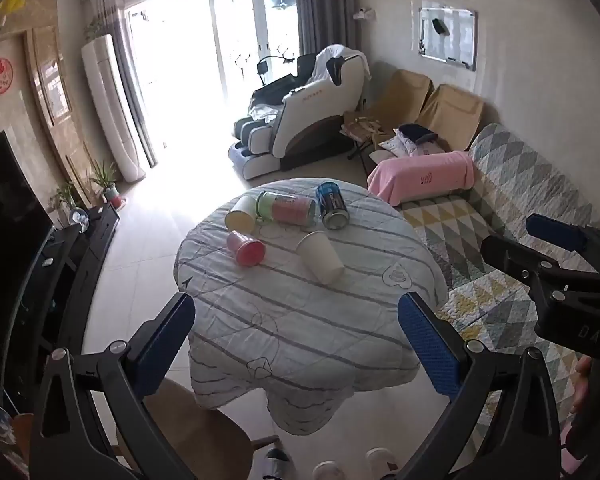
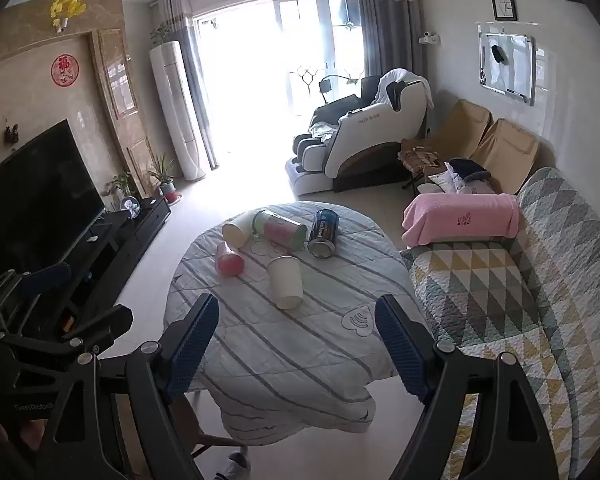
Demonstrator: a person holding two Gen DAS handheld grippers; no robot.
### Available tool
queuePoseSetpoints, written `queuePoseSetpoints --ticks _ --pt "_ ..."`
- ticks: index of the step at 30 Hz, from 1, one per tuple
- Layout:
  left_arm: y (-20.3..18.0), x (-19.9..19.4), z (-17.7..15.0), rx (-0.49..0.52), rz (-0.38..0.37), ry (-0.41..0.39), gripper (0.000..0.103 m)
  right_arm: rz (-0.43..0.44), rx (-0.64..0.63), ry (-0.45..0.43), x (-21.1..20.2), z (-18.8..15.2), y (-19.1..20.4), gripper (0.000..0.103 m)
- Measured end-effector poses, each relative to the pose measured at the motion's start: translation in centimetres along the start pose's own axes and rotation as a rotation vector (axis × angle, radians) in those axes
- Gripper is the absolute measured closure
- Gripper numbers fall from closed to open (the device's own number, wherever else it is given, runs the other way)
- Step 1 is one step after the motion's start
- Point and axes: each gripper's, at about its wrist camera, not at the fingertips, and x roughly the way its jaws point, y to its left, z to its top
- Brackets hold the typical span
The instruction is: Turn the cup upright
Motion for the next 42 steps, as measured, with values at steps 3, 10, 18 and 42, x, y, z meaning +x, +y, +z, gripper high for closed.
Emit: queuePoseSetpoints --ticks 3,10,18,42 --pt "0.3 0.0 0.0 -0.041 -0.031 0.01 0.0 -0.006 -0.009 -0.003 0.0 0.0 0.2 0.021" --pt "1.0 -0.2 0.3 -0.049 -0.031 0.011 0.0 -0.005 -0.014 0.007 0.3 -0.2 0.7 0.021" --pt "3.3 0.6 0.3 -0.074 -0.046 0.037 0.0 -0.021 -0.024 0.034 1.3 0.0 2.0 0.021" --pt "3.8 3.1 0.3 -0.066 -0.047 0.056 0.0 -0.022 -0.026 0.068 3.5 1.0 2.9 0.021"
